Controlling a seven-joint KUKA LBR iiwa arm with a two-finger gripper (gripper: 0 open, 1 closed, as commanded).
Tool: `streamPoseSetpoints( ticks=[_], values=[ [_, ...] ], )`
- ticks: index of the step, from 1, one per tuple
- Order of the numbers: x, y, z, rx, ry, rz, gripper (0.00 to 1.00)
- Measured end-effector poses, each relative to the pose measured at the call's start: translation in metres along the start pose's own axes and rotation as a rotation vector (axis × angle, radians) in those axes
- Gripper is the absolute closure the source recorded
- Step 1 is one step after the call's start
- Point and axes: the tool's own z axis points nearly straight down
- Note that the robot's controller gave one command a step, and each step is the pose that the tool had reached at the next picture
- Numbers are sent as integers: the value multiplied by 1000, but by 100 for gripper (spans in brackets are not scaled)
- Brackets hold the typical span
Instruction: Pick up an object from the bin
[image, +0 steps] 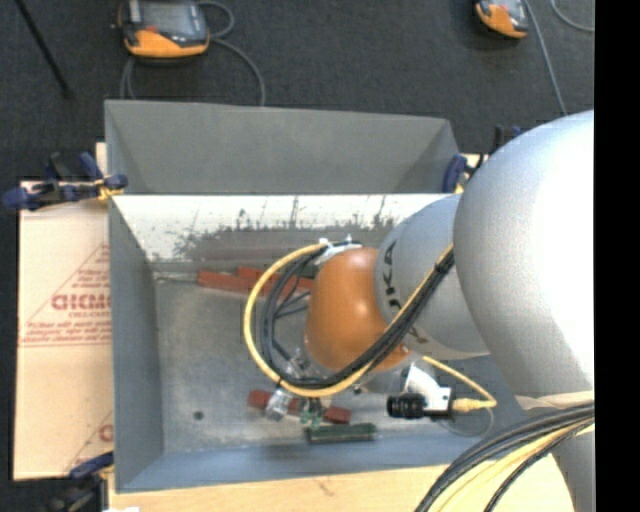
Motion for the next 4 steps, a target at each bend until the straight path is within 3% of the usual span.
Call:
streamPoseSetpoints(
  ticks=[2,4],
  values=[
    [1,0,-2,2,1,0,100],
    [1,-3,-35,13,1,-1,100]
  ],
)
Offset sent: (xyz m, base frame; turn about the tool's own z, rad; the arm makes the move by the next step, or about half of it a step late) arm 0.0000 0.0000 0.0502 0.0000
